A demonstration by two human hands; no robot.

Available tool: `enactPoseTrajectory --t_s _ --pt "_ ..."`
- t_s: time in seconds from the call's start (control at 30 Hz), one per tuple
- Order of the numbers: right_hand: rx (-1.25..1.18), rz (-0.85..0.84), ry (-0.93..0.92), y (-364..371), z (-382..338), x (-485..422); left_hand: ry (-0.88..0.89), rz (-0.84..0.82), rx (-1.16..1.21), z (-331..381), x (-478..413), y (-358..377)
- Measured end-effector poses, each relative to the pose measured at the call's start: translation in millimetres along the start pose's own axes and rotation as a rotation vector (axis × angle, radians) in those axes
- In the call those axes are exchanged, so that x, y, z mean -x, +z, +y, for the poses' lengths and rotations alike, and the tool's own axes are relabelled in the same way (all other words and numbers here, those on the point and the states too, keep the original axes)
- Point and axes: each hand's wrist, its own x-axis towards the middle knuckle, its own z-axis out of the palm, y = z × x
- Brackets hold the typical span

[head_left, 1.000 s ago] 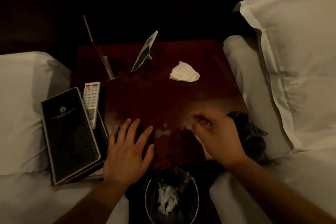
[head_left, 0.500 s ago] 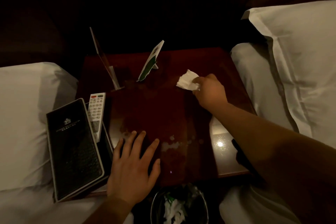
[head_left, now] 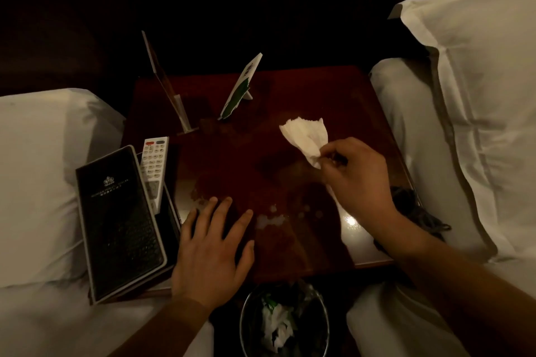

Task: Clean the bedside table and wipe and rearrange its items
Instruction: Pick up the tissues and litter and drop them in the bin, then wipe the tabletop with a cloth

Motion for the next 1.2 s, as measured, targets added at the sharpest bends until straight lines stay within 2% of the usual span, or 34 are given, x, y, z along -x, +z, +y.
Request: enactPoseTrajectory --t_s 0.2,0.33,0.43,0.57,0.77,0.93,1.0,1.1,1.2 --pt "-0.24 -0.102 0.095 -13 -14 81 -0.008 0.014 0.002 1 0 0" --pt "-0.274 -0.161 -0.022 -14 -18 148 -0.013 0.013 -0.005 0 0 1" --pt "-0.307 -0.233 0.008 -4 -8 194 -0.023 0.003 -0.014 1 0 0" --pt "-0.181 -0.335 0.058 25 17 234 -0.024 0.008 -0.007 3 -1 1" --pt "0.051 -0.6 0.186 77 42 244 -0.033 0.008 -0.033 1 1 3" --pt "0.126 -0.839 0.283 100 56 246 -0.027 0.024 -0.015 1 0 1" --pt "0.159 -0.868 0.292 103 57 246 -0.022 0.032 -0.019 1 0 2" --pt "0.165 -0.826 0.293 93 51 243 -0.018 0.043 -0.018 0 0 3" --pt "0.084 -0.693 0.277 58 31 228 -0.012 0.051 -0.015 0 0 4"
